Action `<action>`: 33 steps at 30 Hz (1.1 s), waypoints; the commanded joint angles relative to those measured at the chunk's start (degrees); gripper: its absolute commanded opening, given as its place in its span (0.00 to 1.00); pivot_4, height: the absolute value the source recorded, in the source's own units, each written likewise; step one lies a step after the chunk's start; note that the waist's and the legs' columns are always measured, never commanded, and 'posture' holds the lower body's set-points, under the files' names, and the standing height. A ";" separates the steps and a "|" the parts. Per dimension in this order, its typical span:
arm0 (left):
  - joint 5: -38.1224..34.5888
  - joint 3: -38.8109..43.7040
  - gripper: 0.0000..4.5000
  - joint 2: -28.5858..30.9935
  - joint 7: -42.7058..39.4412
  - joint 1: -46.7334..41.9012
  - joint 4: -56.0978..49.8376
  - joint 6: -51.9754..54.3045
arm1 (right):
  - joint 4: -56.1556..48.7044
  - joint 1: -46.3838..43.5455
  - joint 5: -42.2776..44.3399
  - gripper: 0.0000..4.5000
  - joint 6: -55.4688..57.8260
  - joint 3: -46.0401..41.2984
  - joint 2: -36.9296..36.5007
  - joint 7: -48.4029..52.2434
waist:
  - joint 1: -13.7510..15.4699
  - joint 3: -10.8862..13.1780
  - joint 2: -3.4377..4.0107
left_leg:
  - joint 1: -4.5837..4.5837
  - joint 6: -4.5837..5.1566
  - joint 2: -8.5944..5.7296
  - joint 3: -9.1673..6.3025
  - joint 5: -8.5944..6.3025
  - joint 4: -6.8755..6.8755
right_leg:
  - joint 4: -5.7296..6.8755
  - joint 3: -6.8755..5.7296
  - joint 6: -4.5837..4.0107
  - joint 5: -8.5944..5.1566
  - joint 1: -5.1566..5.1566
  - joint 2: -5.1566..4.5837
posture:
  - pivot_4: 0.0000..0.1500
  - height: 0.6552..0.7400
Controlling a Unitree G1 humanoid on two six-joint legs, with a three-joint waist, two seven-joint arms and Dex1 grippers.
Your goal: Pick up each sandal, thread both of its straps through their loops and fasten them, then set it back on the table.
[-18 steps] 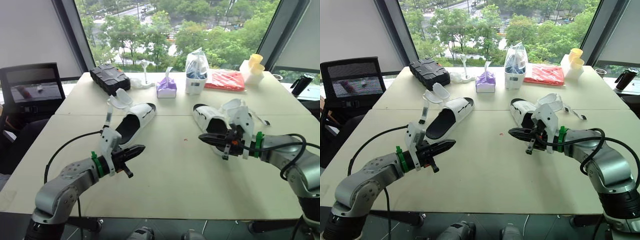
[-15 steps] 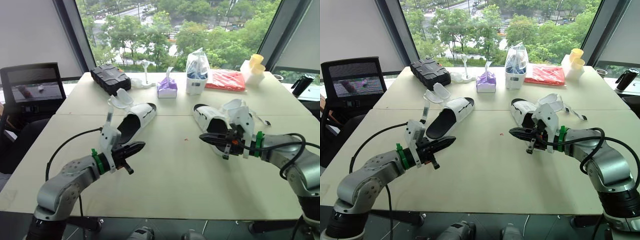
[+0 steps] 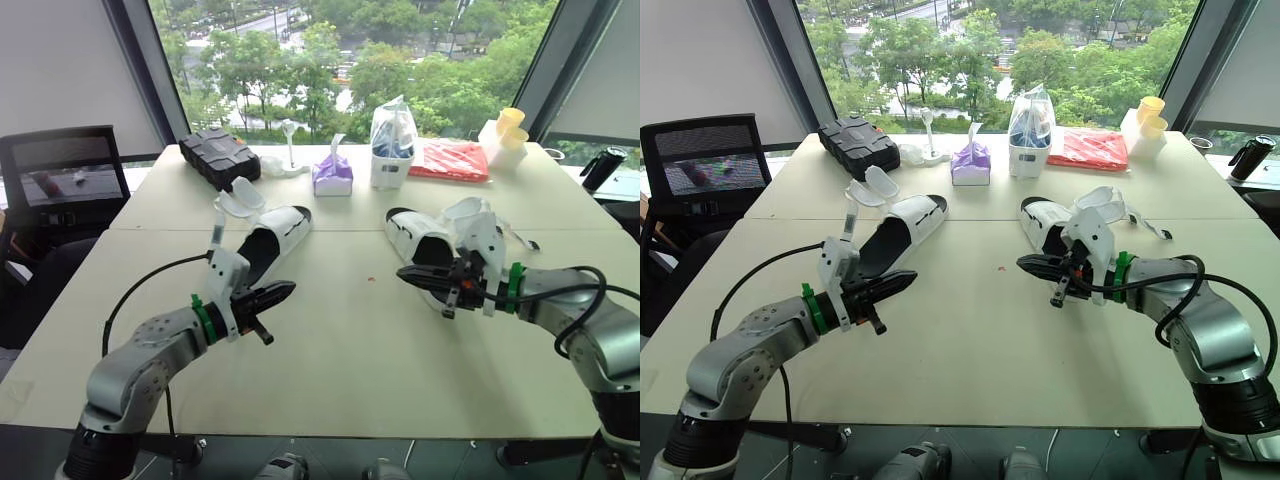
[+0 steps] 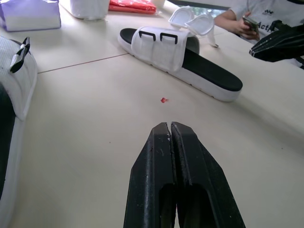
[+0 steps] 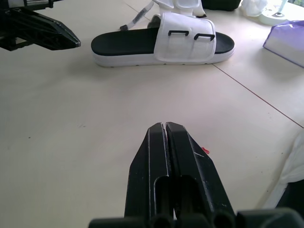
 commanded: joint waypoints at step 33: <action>1.63 -1.84 0.00 0.02 -0.17 -1.61 -1.06 1.18 | 34.04 -12.91 -37.97 0.99 -34.92 10.69 0.71 -17.00 | -0.21 -0.01 0.01 | 0.08 -0.45 -0.01 0.04 0.30 0.03 | 0.17 0.03 0.03 0.13 0.00 0.03 | 1.00 1.00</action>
